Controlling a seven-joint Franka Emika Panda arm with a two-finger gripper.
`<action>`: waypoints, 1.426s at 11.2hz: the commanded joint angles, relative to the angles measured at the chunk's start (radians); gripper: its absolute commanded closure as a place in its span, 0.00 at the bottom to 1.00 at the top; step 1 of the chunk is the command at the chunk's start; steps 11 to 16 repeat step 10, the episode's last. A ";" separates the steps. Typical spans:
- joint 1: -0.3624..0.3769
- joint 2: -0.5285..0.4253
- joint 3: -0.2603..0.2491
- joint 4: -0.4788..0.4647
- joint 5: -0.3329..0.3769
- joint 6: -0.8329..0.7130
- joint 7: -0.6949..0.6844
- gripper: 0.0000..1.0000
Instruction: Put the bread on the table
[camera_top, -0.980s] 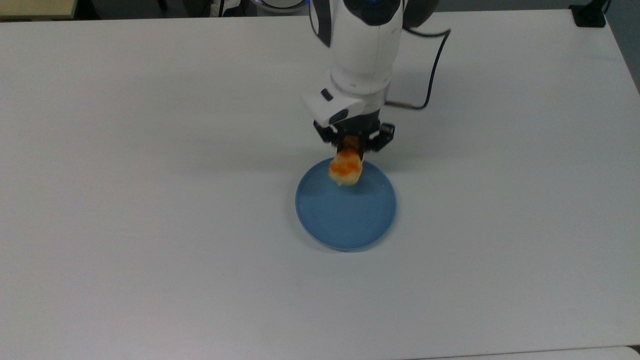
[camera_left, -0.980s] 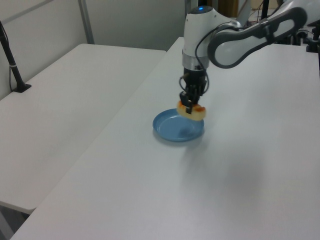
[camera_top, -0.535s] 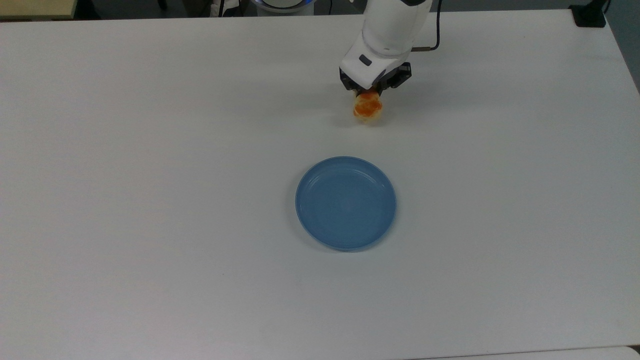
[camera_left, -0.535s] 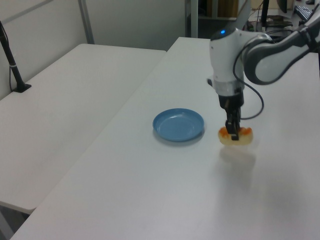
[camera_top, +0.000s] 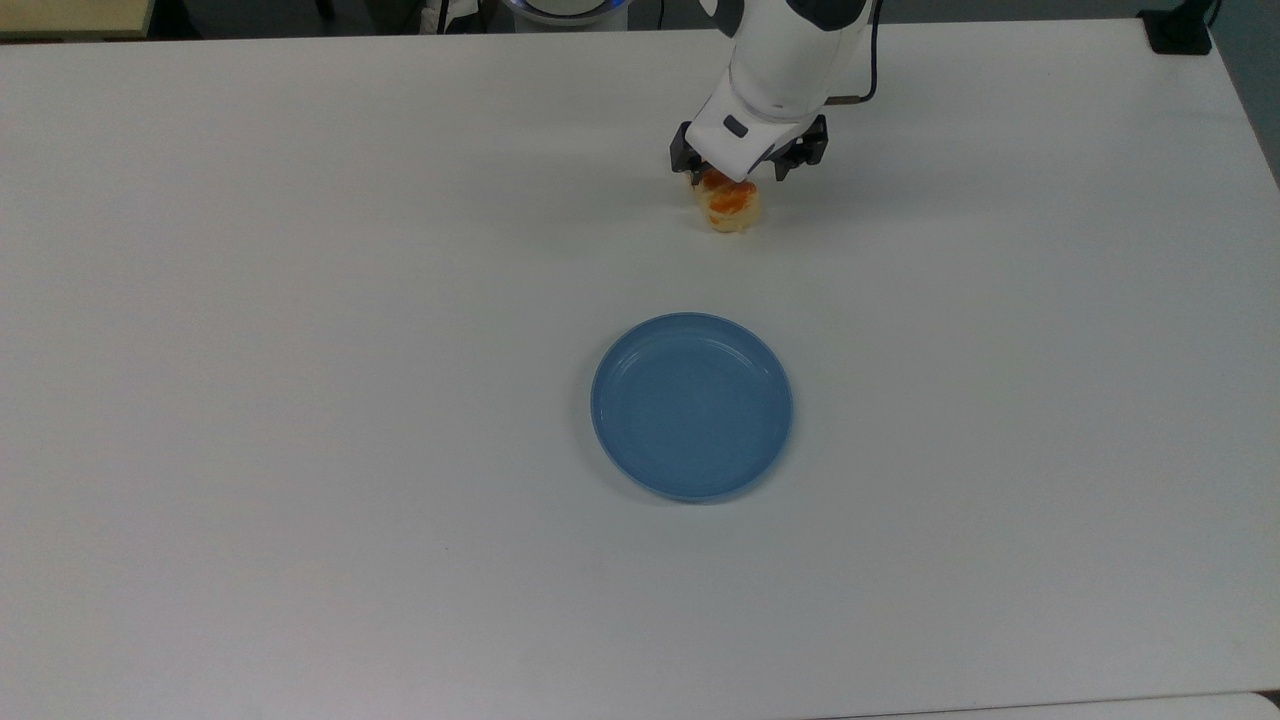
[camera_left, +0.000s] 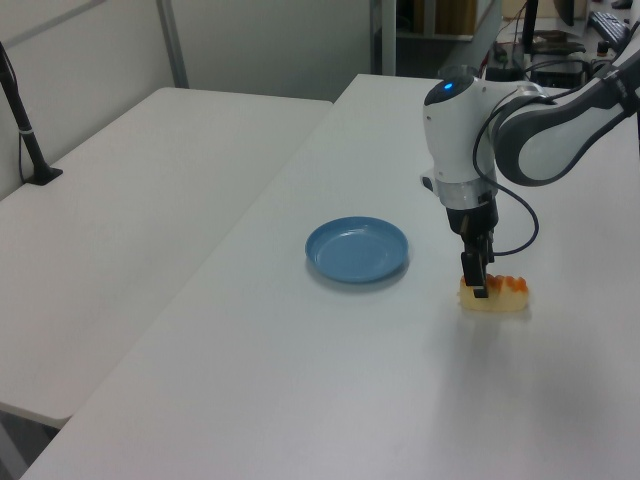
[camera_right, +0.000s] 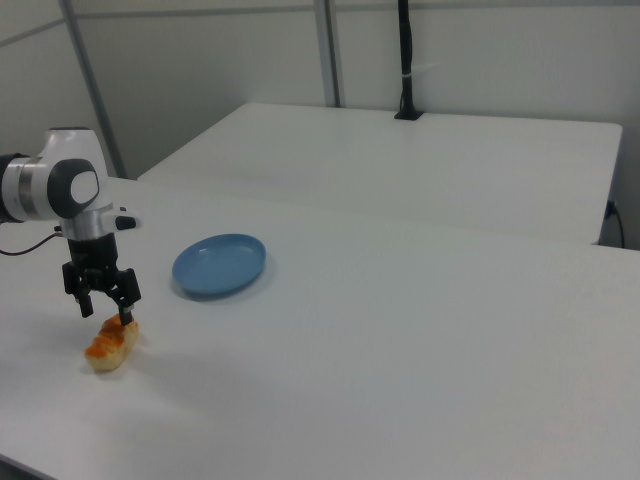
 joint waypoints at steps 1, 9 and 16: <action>-0.019 -0.048 -0.008 0.082 -0.018 -0.127 -0.007 0.00; -0.346 -0.202 -0.077 0.363 -0.012 -0.374 -0.284 0.00; -0.343 -0.201 -0.094 0.366 -0.012 -0.377 -0.297 0.00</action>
